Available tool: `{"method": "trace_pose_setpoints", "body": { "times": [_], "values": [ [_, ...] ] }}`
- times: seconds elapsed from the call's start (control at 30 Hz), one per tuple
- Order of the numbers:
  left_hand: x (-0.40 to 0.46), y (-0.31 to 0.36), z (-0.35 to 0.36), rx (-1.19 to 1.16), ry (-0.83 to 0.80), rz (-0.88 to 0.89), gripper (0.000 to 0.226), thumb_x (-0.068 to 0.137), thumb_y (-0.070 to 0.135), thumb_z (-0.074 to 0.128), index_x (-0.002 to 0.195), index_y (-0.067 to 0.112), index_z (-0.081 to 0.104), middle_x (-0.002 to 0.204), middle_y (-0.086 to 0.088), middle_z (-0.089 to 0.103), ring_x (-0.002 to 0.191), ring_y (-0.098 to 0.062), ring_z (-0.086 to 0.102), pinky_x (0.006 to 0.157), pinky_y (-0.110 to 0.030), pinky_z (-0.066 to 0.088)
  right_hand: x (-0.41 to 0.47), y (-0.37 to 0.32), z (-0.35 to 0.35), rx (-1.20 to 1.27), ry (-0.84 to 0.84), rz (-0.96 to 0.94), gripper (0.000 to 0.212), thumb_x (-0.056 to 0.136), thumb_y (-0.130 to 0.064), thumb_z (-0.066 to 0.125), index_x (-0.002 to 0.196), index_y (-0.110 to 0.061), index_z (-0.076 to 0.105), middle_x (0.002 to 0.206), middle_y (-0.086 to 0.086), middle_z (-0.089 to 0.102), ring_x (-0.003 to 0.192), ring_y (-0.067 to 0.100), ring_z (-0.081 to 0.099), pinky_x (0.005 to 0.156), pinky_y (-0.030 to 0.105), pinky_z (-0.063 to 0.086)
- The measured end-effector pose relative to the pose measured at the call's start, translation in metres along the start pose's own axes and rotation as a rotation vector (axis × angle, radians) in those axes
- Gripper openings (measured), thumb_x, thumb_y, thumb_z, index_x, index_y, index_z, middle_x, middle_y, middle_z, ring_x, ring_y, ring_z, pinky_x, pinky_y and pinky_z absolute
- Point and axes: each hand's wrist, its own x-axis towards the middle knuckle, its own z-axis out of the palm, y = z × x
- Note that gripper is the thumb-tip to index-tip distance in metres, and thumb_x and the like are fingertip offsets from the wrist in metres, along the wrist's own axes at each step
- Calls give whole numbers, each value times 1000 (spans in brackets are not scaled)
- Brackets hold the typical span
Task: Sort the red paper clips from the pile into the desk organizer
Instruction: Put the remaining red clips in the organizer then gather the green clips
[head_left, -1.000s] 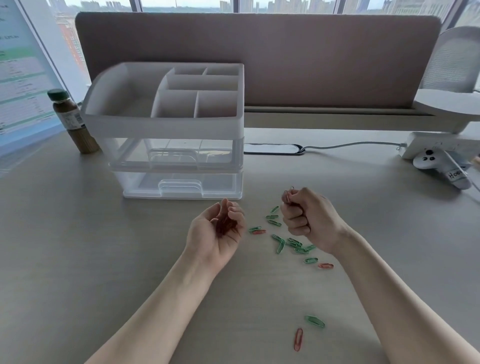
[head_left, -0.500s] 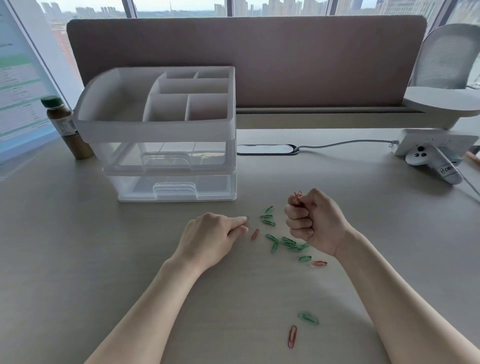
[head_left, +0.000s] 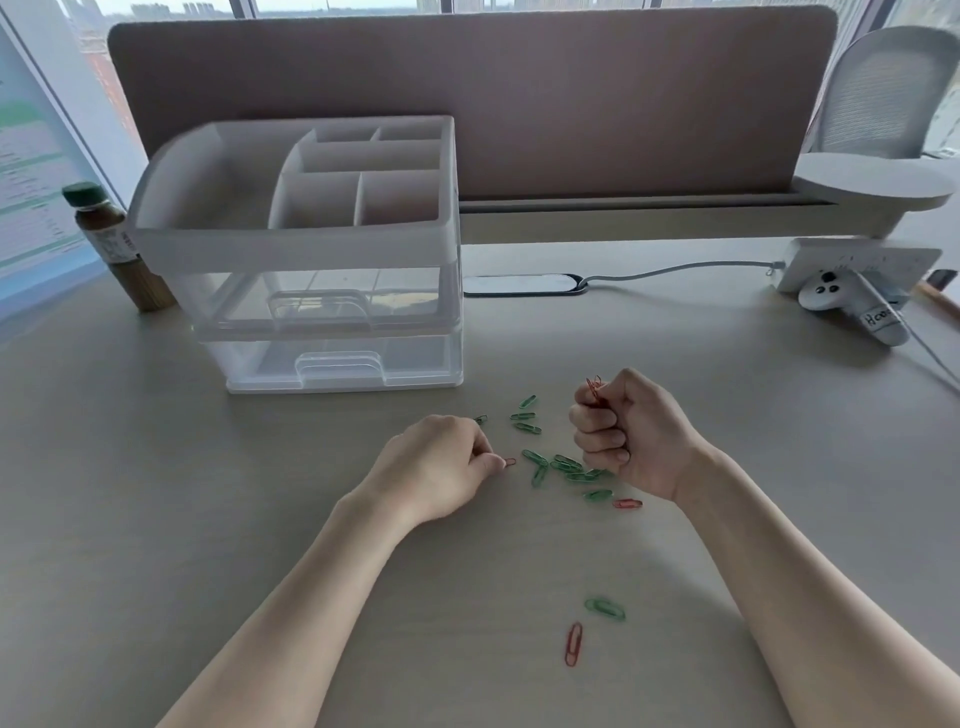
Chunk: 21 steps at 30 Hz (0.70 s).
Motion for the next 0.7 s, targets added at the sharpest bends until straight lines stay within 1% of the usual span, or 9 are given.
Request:
{"method": "trace_pose_setpoints", "body": {
  "times": [0.07,0.1,0.17,0.23,0.3,0.43,0.57,0.63,0.7],
  "values": [
    [-11,4,-2,31,-59,37,17,93,49,52,89,34,59,79,15,56,80,-13,59,68,-30,46,-4,1,-2,1,-4,-6,9,75,-16,33,67,-20,37,59,-5,21,51,12,9,41,24,9],
    [-20,5,-3,17,-77,60,18,94,48,52,91,32,60,77,16,55,77,-10,58,67,-29,45,-6,1,-4,1,-7,-9,7,73,-16,35,67,-20,37,59,-5,22,51,12,9,41,24,9],
    [-40,10,-2,-65,-122,97,19,93,48,54,92,31,62,67,17,53,63,-1,52,60,-25,40,-12,1,-8,1,-13,-16,3,70,-18,38,68,-20,37,59,-5,22,51,12,10,40,23,10],
    [-61,17,0,-117,-173,140,18,92,48,57,89,32,62,58,14,51,52,-1,48,54,-21,35,-17,0,-12,5,-10,-26,3,68,-18,39,68,-20,37,59,-5,23,50,12,11,39,22,11],
    [-78,25,5,-105,-189,188,17,91,48,58,86,33,60,54,13,50,51,-2,47,53,-20,34,-21,-1,-15,14,3,-39,3,69,-17,38,67,-20,38,58,-5,23,50,12,10,39,22,11],
    [-96,34,16,-23,-104,225,18,92,51,55,88,34,58,55,13,51,54,-2,48,57,-23,38,-36,3,-19,18,38,-51,10,72,-16,35,65,-21,40,58,-5,22,49,12,9,41,21,9],
    [-109,36,23,-44,-3,199,25,90,59,51,94,36,59,61,18,53,61,2,51,64,-24,42,-61,17,-23,-40,44,-79,5,69,-16,37,66,-20,38,57,-5,22,50,12,8,40,22,8],
    [-118,40,26,-82,37,188,38,81,72,51,96,38,58,62,18,53,60,3,52,63,-23,43,-75,24,-26,-101,64,-113,10,75,-13,31,68,-20,35,58,-4,21,51,13,8,41,23,8],
    [-123,43,29,-86,63,172,51,67,81,56,98,40,59,61,14,53,58,1,51,63,-21,44,-86,31,-28,-143,87,-157,13,78,-12,28,69,-19,34,59,-3,21,52,13,8,42,24,8]
  ]
}}
